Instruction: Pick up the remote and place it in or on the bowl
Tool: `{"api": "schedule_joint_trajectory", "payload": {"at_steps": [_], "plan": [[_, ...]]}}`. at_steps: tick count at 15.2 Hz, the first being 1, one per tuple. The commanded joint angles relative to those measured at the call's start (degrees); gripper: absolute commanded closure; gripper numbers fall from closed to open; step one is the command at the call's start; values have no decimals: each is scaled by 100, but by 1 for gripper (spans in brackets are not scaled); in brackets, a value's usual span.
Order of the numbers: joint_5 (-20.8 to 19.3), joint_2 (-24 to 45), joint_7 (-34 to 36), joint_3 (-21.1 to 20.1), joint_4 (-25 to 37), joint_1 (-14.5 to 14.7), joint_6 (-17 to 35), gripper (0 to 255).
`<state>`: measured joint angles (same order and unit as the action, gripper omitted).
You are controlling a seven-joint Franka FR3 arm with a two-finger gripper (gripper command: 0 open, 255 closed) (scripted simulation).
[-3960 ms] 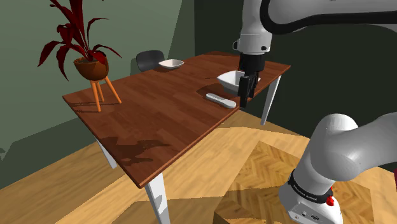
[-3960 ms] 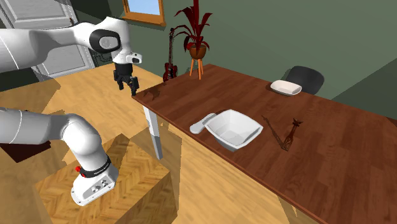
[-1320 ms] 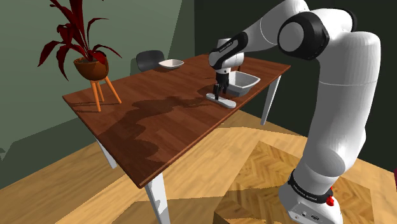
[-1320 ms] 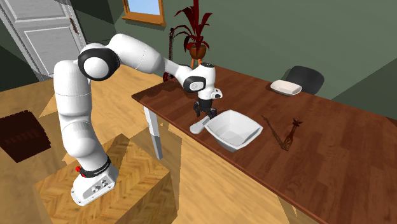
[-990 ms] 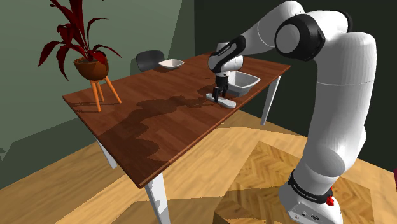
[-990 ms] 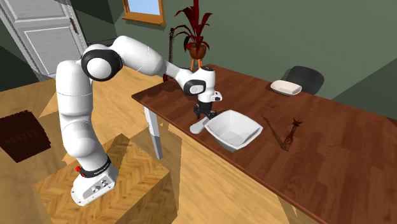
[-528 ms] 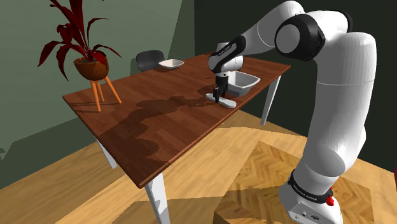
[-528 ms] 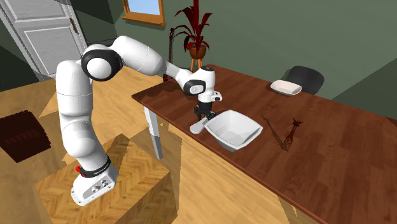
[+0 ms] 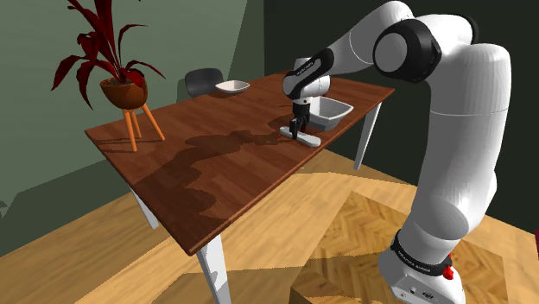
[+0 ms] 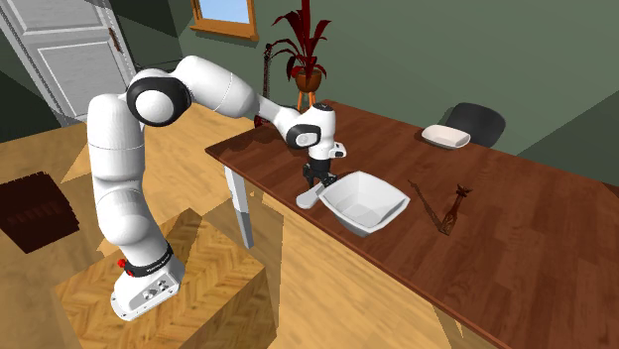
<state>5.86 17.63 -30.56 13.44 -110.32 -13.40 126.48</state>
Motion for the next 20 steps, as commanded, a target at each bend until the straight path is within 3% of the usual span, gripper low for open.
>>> {"api": "schedule_joint_trajectory", "payload": {"at_steps": [1, 20], "plan": [[1, 0, -1, -1, -1, 0, 2, 255], [-205, -592, 145, 61, 720, 42, -1291, 255]]}}
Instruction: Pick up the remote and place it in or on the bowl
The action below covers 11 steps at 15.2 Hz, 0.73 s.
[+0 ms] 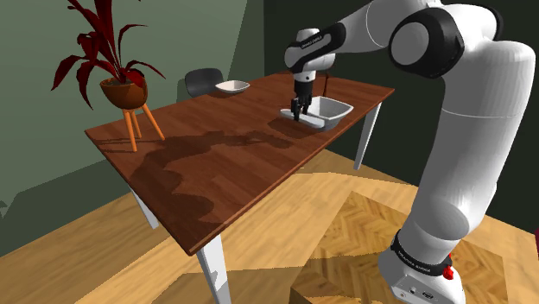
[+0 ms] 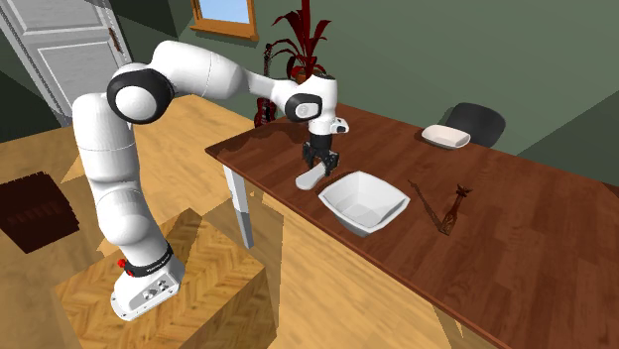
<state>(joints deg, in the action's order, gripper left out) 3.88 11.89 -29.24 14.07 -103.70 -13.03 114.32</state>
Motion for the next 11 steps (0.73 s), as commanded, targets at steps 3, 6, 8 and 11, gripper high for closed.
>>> {"api": "schedule_joint_trajectory", "payload": {"at_steps": [3, 6, 8, 11], "plan": [[-27, -77, 28, 4, 216, 7, -290, 255], [-44, -124, 41, 8, 387, 7, -507, 255], [-53, -149, 48, 10, 509, 7, -653, 255], [-63, -178, 58, 14, 703, 6, -875, 255]]}}
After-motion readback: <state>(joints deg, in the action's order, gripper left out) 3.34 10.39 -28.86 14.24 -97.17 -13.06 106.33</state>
